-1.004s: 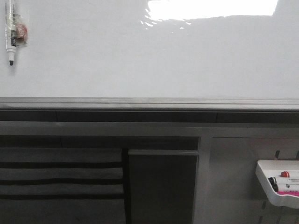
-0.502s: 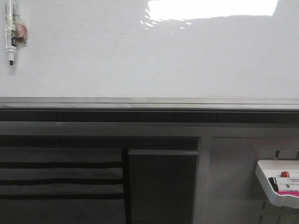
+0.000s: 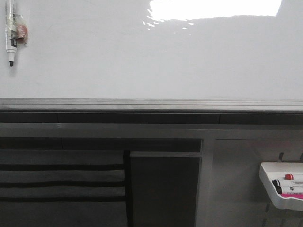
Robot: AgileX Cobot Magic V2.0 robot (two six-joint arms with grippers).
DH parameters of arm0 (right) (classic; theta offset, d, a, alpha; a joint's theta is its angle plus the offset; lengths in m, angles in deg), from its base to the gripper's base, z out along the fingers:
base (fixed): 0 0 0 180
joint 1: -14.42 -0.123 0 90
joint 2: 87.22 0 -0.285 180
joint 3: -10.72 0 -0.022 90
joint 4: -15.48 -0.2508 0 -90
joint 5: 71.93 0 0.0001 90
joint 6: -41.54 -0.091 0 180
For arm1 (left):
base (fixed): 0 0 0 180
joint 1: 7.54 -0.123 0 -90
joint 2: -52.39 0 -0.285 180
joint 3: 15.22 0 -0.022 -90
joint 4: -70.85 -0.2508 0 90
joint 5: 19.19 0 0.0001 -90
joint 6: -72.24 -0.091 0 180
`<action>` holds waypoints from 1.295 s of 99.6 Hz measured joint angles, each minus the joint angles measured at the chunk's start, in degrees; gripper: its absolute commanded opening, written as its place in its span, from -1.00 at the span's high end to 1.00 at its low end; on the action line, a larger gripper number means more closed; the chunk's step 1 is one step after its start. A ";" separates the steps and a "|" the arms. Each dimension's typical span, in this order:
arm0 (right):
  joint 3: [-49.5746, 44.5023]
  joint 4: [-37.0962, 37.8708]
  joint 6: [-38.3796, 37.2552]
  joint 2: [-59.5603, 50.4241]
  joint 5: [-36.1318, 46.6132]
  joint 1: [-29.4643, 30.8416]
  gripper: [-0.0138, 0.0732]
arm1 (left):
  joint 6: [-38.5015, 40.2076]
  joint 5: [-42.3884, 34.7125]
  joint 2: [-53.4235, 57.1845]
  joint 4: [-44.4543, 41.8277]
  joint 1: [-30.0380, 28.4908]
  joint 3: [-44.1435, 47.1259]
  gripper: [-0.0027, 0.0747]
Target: Write number 3 on whiteboard
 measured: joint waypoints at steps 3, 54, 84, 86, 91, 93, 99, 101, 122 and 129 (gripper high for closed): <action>0.00 0.00 0.00 0.00 0.00 0.00 0.84 | 0.00 0.00 0.00 0.00 0.00 0.00 0.98; 0.00 -0.26 0.00 0.00 1.65 0.00 0.84 | 0.00 -1.05 0.00 0.71 0.00 0.00 0.98; 14.38 -1.12 0.93 1.77 -12.32 0.00 0.84 | 0.00 0.96 0.00 8.22 0.00 -8.90 0.98; 15.88 -1.12 1.57 2.49 -13.51 0.00 0.84 | 0.00 1.84 -0.16 8.22 0.00 -10.33 0.98; 19.28 -1.12 3.64 4.57 -16.16 0.00 0.84 | 0.00 4.17 -1.06 8.07 0.00 -13.81 0.98; 20.71 -1.12 4.69 5.64 -17.30 0.00 0.84 | 0.00 5.28 -1.74 7.78 0.00 -15.36 0.98; 24.35 -1.12 7.78 8.78 -20.12 0.00 0.84 | 0.00 8.91 -4.22 6.55 0.00 -19.43 0.98; 25.63 -1.12 8.59 10.08 -21.19 0.00 0.84 | 0.00 10.29 -5.31 5.99 0.00 -20.93 0.98; 33.89 -1.12 12.23 22.82 -28.45 0.00 0.84 | 0.00 21.96 -17.32 3.51 0.00 -31.78 0.98; 34.24 -1.12 12.37 25.93 -29.03 0.00 0.84 | 0.00 23.37 -20.20 3.48 0.00 -32.42 0.98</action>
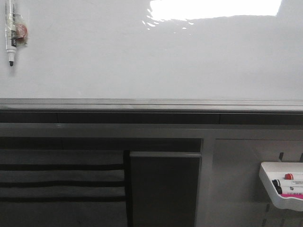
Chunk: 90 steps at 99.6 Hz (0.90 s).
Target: Write number 3 on whiteboard
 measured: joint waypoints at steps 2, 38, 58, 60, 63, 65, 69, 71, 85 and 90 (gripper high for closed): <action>0.03 0.00 0.01 0.83 -0.13 0.00 0.84 | 0.00 0.18 -0.75 0.00 0.00 0.00 0.98; 0.25 -3.88 0.11 10.23 -2.62 0.00 0.84 | 0.00 0.28 -10.43 -0.10 0.00 0.00 0.98; 0.25 -4.56 0.11 12.29 -2.96 0.00 0.41 | 0.00 -0.71 -15.96 -0.45 0.00 0.00 0.29; 0.25 -4.56 0.11 12.40 -3.07 0.00 0.29 | 0.00 -1.00 -16.63 -0.45 0.00 0.00 0.16; 0.25 -4.56 0.11 12.45 -3.18 0.00 0.10 | 0.00 -1.92 -17.53 -0.45 0.00 0.00 -0.02; 0.25 -4.56 0.11 12.55 -3.18 0.00 0.03 | 0.00 -2.68 -18.23 -0.45 0.00 0.00 -0.13; 0.35 -4.56 0.11 12.59 -3.18 0.00 -0.15 | 0.00 -4.09 -19.73 -0.53 0.00 0.00 -0.27; 0.35 -4.56 0.11 12.68 -3.28 0.00 -0.21 | 0.00 -5.00 -20.26 -0.53 0.00 0.00 -0.32; 0.35 -4.82 0.20 12.80 -3.30 0.00 -0.28 | 0.00 -11.71 -26.52 -0.26 0.00 -0.10 -0.34; 0.35 -4.84 0.20 12.90 -3.40 0.00 -0.28 | 0.00 -13.39 -29.70 0.00 0.00 -0.56 -0.34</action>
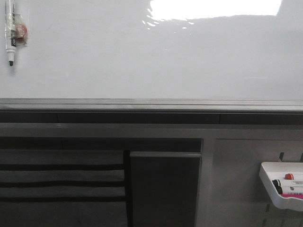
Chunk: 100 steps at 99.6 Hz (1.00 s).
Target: Write number 3 on whiteboard
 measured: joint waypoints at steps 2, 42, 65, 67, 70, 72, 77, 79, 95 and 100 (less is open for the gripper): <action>0.00 0.00 0.00 0.00 0.00 0.00 -0.28 | 0.00 -0.41 -0.84 0.46 0.00 -0.35 -0.34; 0.00 -0.10 0.00 0.00 0.00 0.00 -0.28 | 0.00 -4.66 -23.44 -0.11 2.89 -11.49 -0.34; 0.00 -0.10 0.00 0.00 0.00 0.00 -0.28 | -0.03 -5.51 -30.52 -0.50 3.23 -15.95 -0.31; 0.00 -0.10 0.00 0.00 0.00 0.00 -0.28 | -0.03 -5.68 -30.81 -0.50 3.23 -16.05 -0.27; 0.00 -0.10 0.00 0.00 0.00 0.00 -0.28 | -0.03 -5.83 -31.15 -0.59 3.23 -16.19 -0.20; 0.00 -0.10 0.00 0.00 0.00 0.00 -0.28 | -0.03 -5.92 -31.16 -0.59 3.23 -16.19 -0.13; 0.00 -0.10 0.00 0.00 0.00 0.00 -0.28 | -0.03 -6.05 -31.25 -0.59 3.23 -16.24 0.06; 0.00 -0.10 0.00 0.00 0.00 0.00 -0.28 | -0.03 -6.15 -31.25 -0.59 3.23 -16.34 0.14; 0.00 -0.10 0.00 0.00 0.00 0.00 -0.28 | -0.03 -6.92 -31.25 -0.59 3.23 -16.33 0.70; 0.00 -0.10 0.00 0.00 0.00 0.00 -0.28 | -0.03 -6.92 -31.25 -0.59 3.23 -16.33 0.80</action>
